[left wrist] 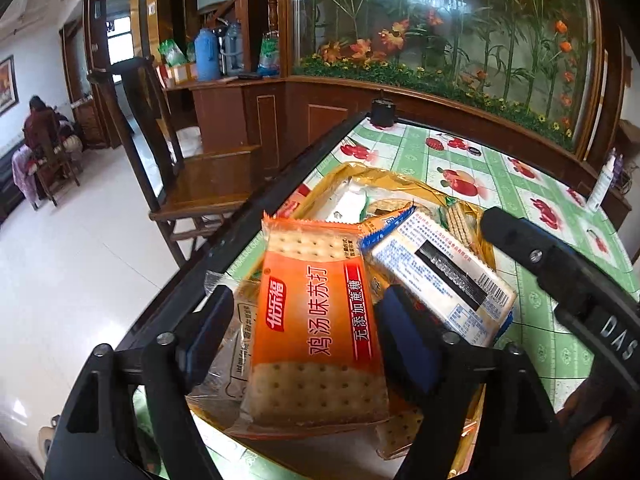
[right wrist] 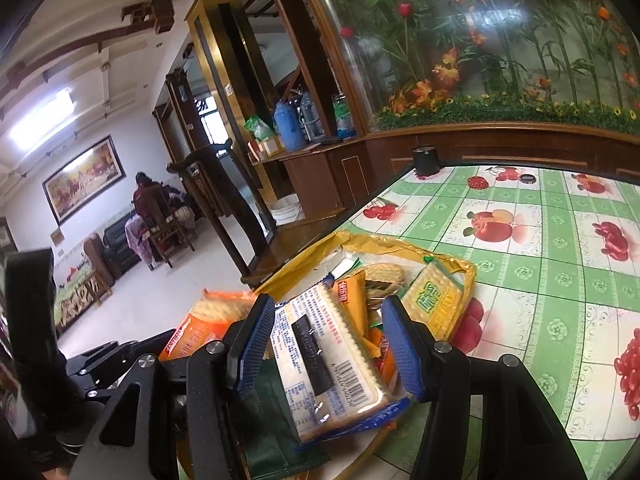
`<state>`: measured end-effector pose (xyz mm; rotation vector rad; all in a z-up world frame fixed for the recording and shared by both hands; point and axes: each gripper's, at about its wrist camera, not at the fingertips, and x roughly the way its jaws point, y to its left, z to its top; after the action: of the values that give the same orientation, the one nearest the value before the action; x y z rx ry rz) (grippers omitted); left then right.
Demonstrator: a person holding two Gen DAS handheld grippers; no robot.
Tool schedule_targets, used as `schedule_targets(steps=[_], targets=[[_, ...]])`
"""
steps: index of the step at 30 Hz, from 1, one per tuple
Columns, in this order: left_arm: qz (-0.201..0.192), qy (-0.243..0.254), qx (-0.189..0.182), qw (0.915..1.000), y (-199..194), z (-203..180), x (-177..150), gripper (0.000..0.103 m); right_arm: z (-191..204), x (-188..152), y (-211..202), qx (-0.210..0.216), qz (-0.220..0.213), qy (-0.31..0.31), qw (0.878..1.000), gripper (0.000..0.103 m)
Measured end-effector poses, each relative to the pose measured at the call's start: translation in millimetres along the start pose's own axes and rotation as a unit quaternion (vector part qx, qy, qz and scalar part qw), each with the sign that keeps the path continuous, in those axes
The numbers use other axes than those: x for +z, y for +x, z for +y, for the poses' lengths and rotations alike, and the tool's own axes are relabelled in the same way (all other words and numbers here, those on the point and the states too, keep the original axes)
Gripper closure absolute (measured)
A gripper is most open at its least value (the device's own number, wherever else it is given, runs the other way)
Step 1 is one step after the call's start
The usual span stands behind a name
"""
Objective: Organize snacks
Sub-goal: 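Open both tools to release the packs into the tray, then lift both tools up and back away from the tray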
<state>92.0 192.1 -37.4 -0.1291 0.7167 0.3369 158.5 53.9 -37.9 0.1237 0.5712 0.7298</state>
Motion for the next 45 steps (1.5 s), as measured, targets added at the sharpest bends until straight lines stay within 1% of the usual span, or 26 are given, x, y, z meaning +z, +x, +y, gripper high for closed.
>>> schedule_targets(steps=[1, 2, 4, 9, 13, 14, 16, 20, 23, 25, 32, 34, 41, 45], targets=[[0.000, 0.003, 0.001, 1.0000, -1, -2, 0, 0.024, -3, 1, -3, -0.001, -0.004, 0.005, 1.000, 0.046], [0.001, 0.005, -0.001, 1.0000, -2, -2, 0, 0.020, -6, 1, -6, 0.000, -0.006, 0.010, 1.000, 0.046], [-0.002, 0.008, -0.001, 1.0000, -6, -4, 1, 0.019, -11, 3, -12, 0.004, -0.014, 0.021, 1.000, 0.045], [-0.014, 0.007, 0.004, 0.9999, -17, -6, 4, 0.019, -18, 6, -31, 0.008, -0.036, 0.037, 0.999, 0.037], [-0.034, 0.004, 0.002, 0.9994, -30, -7, 7, 0.019, -26, 8, -53, 0.008, -0.059, 0.050, 0.997, 0.035], [-0.041, 0.004, 0.001, 0.9992, -34, -8, 7, 0.019, -28, 8, -59, 0.006, -0.064, 0.051, 0.997, 0.032], [-0.055, 0.003, -0.004, 0.9985, -42, -11, 7, 0.019, -33, 7, -72, 0.004, -0.073, 0.056, 0.996, 0.029], [-0.079, 0.007, -0.015, 0.9968, -58, -21, 7, 0.019, -45, 2, -100, -0.006, -0.092, 0.061, 0.994, 0.028], [-0.090, 0.012, -0.024, 0.9956, -67, -30, 5, 0.019, -56, -5, -124, -0.019, -0.112, 0.063, 0.992, 0.013], [-0.096, 0.018, -0.032, 0.9947, -72, -38, 4, 0.019, -63, -12, -142, -0.033, -0.123, 0.063, 0.990, 0.012], [-0.104, 0.041, -0.054, 0.9923, -85, -66, 0, 0.019, -86, -33, -186, -0.064, -0.130, 0.069, 0.987, 0.012], [-0.107, 0.047, -0.059, 0.9914, -91, -74, -3, 0.019, -92, -40, -196, -0.075, -0.131, 0.070, 0.986, 0.010], [-0.115, 0.060, -0.077, 0.9886, -107, -97, -10, 0.019, -101, -60, -224, -0.103, -0.130, 0.069, 0.984, 0.006], [-0.113, 0.071, -0.086, 0.9873, -112, -109, -14, 0.019, -105, -69, -235, -0.117, -0.127, 0.070, 0.982, 0.004]])
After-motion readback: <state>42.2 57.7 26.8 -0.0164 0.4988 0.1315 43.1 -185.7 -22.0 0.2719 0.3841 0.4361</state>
